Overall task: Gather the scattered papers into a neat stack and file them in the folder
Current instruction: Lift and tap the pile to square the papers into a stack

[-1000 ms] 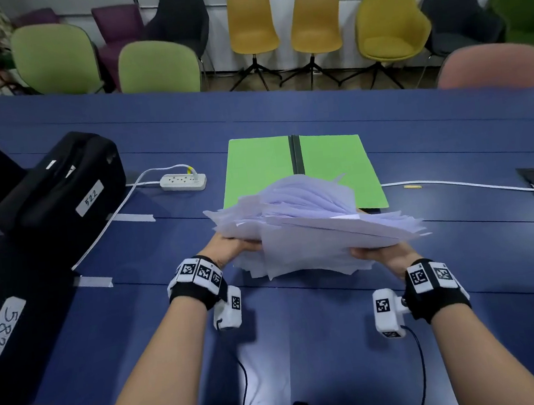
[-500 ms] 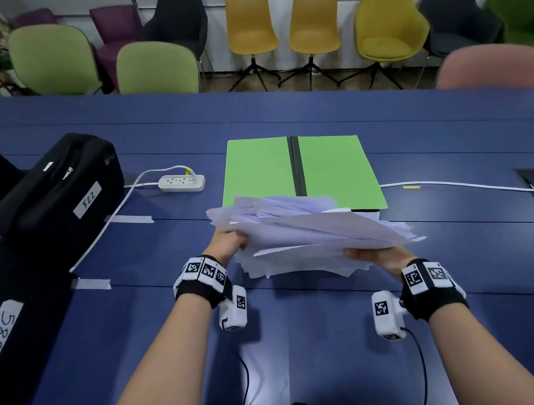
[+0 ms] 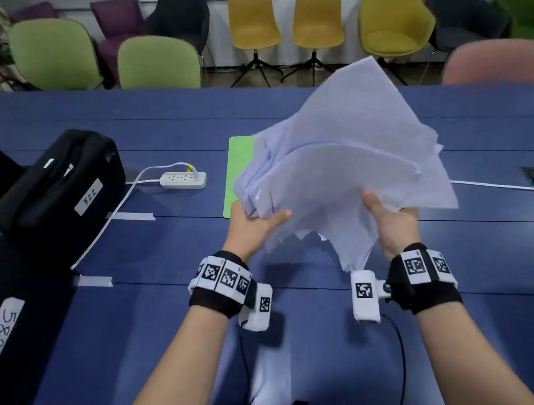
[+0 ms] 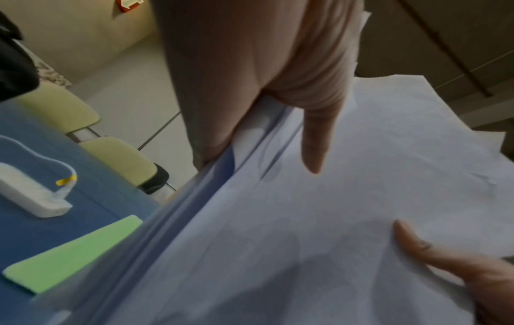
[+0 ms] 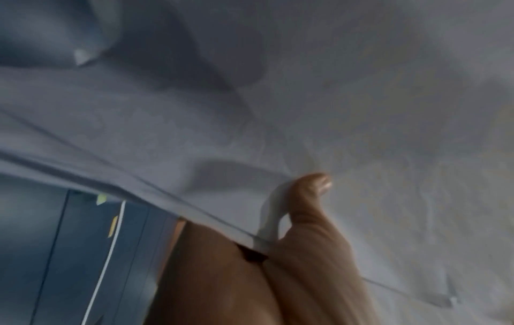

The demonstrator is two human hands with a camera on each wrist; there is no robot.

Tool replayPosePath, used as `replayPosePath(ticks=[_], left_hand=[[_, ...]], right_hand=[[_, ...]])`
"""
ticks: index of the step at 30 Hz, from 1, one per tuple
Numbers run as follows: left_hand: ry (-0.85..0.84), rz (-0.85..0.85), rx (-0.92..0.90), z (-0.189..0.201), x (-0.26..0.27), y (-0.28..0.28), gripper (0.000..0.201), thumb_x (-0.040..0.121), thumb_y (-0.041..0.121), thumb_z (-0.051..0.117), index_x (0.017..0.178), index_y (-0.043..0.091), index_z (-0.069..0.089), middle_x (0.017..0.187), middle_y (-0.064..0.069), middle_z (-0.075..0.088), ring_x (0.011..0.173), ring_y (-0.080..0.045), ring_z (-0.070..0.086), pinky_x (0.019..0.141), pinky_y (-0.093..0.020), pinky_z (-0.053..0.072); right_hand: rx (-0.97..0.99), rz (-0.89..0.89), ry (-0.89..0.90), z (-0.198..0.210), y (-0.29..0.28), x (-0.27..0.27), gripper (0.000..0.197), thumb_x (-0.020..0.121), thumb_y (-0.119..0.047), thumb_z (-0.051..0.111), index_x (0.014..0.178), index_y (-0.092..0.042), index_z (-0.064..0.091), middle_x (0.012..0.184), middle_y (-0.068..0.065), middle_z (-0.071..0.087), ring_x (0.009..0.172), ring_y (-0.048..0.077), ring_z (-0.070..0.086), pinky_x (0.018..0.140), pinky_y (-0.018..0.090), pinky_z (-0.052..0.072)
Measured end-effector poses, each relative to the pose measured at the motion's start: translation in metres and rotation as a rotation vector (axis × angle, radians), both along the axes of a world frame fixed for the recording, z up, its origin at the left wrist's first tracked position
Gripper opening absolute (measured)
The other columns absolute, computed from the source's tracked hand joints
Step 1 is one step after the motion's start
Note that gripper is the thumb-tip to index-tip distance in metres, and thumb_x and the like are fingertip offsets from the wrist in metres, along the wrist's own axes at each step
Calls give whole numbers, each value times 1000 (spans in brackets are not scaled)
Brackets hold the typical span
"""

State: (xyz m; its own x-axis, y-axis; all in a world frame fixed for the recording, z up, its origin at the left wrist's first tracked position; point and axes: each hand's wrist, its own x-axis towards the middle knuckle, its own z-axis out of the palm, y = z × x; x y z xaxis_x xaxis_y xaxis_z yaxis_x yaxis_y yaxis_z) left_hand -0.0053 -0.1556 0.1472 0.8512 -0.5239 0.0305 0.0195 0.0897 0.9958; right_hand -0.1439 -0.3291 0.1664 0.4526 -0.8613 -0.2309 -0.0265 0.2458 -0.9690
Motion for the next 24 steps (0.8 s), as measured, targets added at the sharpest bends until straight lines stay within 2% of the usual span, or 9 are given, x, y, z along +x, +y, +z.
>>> replayPosePath(ticks=[3, 7, 10, 13, 15, 18, 20, 22, 24], left_hand=[[30, 23, 56, -19, -4, 8, 38, 70, -8, 78, 86, 25, 68, 95, -6, 70, 82, -9, 66, 83, -31, 56], [121, -120, 69, -32, 10, 28, 38, 71, -8, 77, 98, 18, 70, 100, 0, 75, 93, -13, 70, 90, -37, 54], [195, -317, 142, -34, 33, 42, 57, 59, 16, 86, 113, 20, 66, 115, -3, 71, 107, -15, 68, 92, -29, 53], [259, -272, 213, -39, 35, 37, 80, 43, 27, 95, 117, 17, 64, 113, 0, 72, 108, -15, 67, 94, -29, 53], [244, -179, 209, -35, 24, 24, 73, 57, 16, 91, 122, 14, 59, 113, -1, 70, 106, -16, 67, 100, -36, 50], [158, -66, 112, -23, 13, 7, 39, 78, -3, 74, 105, 23, 61, 104, 1, 69, 93, -9, 68, 98, -37, 49], [126, -48, 31, -10, 10, 6, 37, 80, -7, 69, 100, 24, 62, 96, 9, 71, 84, -1, 69, 88, -28, 53], [85, -88, -15, -4, 10, 13, 40, 79, -10, 68, 103, 20, 63, 92, 11, 74, 86, -1, 70, 81, -21, 55], [78, -110, -5, -8, 8, 19, 46, 75, -11, 72, 108, 20, 65, 100, 2, 73, 92, -9, 69, 87, -26, 56]], right_hand=[[52, 120, 130, -15, -3, -16, 55, 83, -26, 70, 130, -4, 51, 115, 3, 56, 101, 13, 49, 76, 13, 43], [20, 202, 140, -34, -8, -27, 50, 76, -6, 75, 123, -6, 59, 105, -1, 65, 107, 17, 63, 60, -1, 47], [28, 274, 129, -34, -8, -29, 49, 72, -4, 77, 119, -8, 62, 100, -5, 69, 82, -6, 68, 76, 8, 53], [64, 294, 114, -34, -7, -25, 42, 76, -11, 74, 115, -16, 60, 112, 2, 66, 88, 3, 65, 87, 17, 48], [41, 233, 182, -32, -2, -17, 47, 83, -27, 69, 125, -13, 56, 119, 6, 61, 91, 11, 57, 83, 21, 43], [27, 75, 96, -23, 0, -8, 53, 87, -30, 64, 131, -3, 52, 130, 9, 58, 100, 13, 52, 68, 6, 45], [23, 61, 84, -15, -4, -11, 54, 86, -34, 64, 129, -4, 53, 128, 7, 58, 107, 13, 51, 78, 8, 42], [-12, 96, 135, -14, -7, -18, 57, 80, -46, 67, 122, -8, 59, 115, 7, 61, 102, 18, 55, 80, 16, 40], [-38, 157, 143, -20, -8, -24, 66, 58, -58, 78, 108, -17, 64, 114, 2, 65, 101, 18, 59, 86, 23, 43]])
